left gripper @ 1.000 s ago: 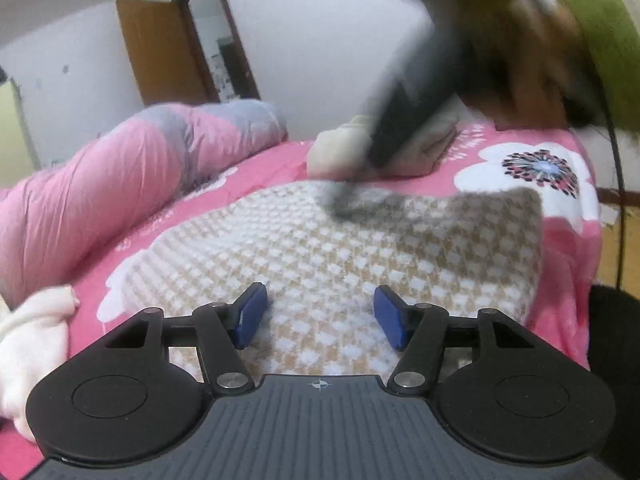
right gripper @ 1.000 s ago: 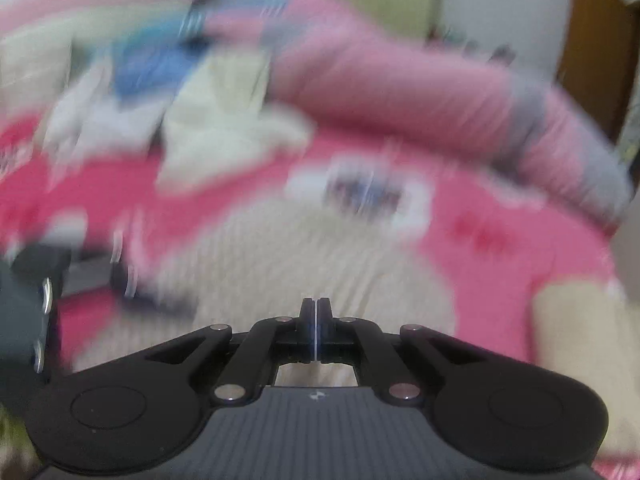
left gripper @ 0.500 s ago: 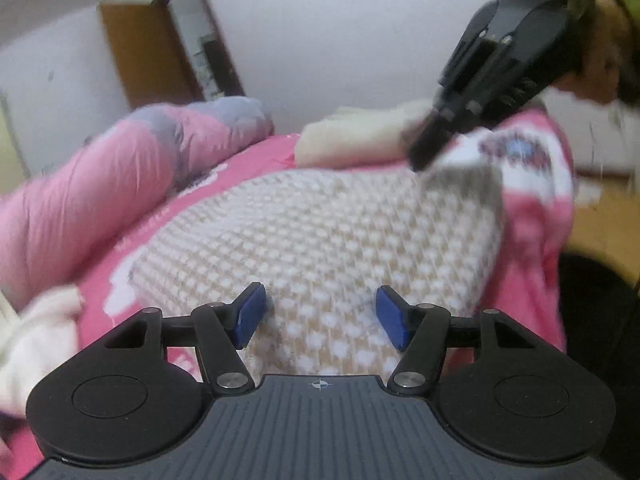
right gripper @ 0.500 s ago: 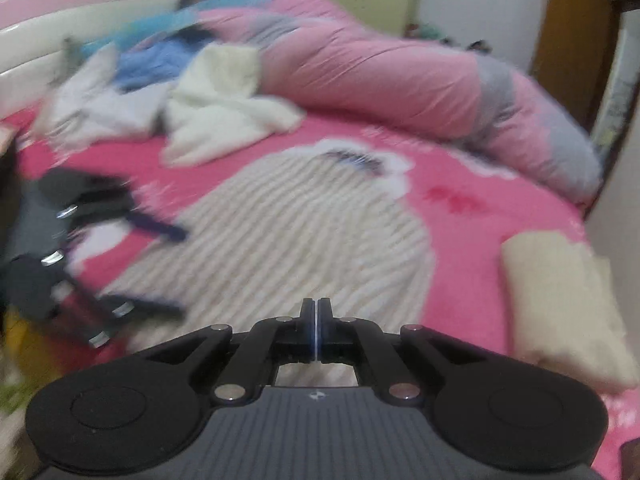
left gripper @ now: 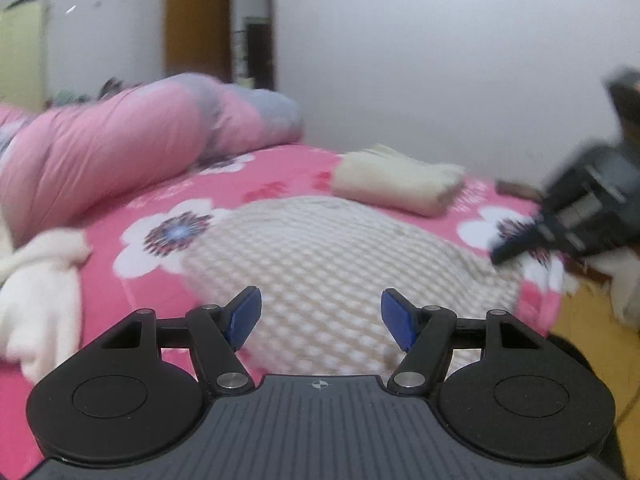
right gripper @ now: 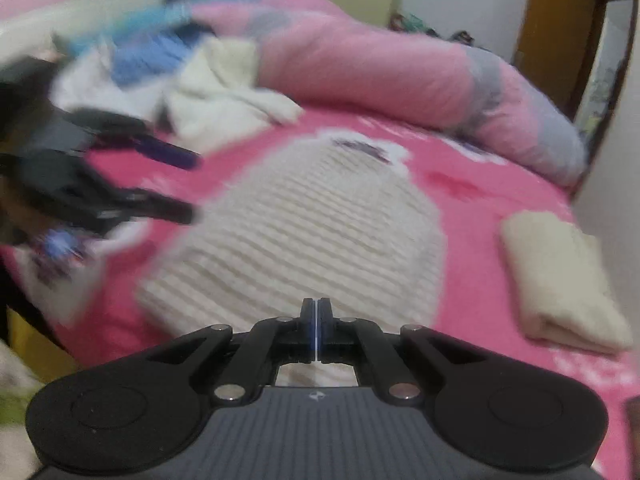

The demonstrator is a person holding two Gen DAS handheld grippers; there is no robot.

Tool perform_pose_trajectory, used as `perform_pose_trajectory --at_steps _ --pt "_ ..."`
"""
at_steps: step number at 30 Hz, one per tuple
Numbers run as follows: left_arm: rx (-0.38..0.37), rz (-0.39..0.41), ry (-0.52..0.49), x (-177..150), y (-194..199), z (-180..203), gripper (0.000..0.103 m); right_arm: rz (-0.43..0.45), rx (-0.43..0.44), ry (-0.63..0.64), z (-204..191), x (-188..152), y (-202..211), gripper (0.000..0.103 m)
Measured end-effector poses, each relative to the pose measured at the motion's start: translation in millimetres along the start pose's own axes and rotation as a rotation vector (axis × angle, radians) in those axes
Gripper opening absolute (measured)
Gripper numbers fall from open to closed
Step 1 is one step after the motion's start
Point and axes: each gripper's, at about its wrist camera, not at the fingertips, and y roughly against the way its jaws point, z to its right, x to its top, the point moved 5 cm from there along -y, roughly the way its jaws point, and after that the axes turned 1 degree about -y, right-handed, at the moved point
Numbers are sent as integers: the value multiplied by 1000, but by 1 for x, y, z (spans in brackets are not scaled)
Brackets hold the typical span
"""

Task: Fold clothes

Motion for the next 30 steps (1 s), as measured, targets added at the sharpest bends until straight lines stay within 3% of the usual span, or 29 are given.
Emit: perform_pose_trajectory --at_steps 4,8,11,13,17,22,25,27,30 --pt "14 -4 4 -6 0 0 67 11 149 5 -41 -3 -27 0" --pt "8 3 -4 -11 0 5 67 -52 136 -41 -53 -29 -79 0" --pt "17 27 -11 -4 -1 4 67 -59 148 -78 -42 -16 -60 0" --pt "26 49 -15 3 -3 2 67 3 118 -78 -31 -2 -36 0" --pt "39 44 -54 10 -24 12 67 95 -66 -160 21 13 -19 0" --pt "13 -33 -81 -14 -54 21 67 -45 -94 -201 51 -33 -75 0" --pt "-16 -40 -15 -2 -44 11 67 -39 -97 -216 61 -27 -79 0" --pt "-5 11 -2 11 -38 8 67 -32 -115 -238 72 -22 -87 0" --pt "-5 14 60 28 -52 9 67 -21 -142 -270 88 -15 -98 0"
